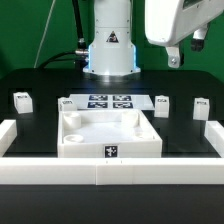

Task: Assemble one leg

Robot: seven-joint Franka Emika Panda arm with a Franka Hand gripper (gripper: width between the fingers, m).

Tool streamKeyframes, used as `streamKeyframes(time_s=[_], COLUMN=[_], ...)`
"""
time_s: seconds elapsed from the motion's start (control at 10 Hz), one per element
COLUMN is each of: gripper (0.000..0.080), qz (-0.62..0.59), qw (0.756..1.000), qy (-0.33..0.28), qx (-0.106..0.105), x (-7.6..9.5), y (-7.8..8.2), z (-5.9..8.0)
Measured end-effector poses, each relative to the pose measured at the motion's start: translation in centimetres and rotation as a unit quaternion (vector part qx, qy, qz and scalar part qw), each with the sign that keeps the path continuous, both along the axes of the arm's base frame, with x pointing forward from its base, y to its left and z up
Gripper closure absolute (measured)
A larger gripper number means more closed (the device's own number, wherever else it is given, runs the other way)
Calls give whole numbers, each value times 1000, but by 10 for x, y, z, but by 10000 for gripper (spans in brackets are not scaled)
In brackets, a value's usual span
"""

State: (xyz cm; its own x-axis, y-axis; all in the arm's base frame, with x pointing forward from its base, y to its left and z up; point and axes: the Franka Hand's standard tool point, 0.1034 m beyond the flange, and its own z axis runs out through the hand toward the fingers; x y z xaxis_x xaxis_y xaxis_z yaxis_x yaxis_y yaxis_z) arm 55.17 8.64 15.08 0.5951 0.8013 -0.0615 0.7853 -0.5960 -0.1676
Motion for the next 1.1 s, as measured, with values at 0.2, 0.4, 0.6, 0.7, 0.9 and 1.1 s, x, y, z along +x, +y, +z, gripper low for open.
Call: streamKeyframes(time_s=[0.2, 0.4, 0.6, 0.7, 0.9, 1.1], gripper=[150, 150, 150, 150, 150, 150], qz=[0, 0, 0, 2, 69, 152], qw=[1000, 1000, 1000, 1000, 997, 988], qy=[0, 0, 0, 0, -17, -34], qx=[0, 0, 0, 0, 11, 21], x=[0, 0, 0, -1, -13, -32], y=[0, 0, -1, -2, -13, -20], z=[0, 0, 0, -1, -16, -32])
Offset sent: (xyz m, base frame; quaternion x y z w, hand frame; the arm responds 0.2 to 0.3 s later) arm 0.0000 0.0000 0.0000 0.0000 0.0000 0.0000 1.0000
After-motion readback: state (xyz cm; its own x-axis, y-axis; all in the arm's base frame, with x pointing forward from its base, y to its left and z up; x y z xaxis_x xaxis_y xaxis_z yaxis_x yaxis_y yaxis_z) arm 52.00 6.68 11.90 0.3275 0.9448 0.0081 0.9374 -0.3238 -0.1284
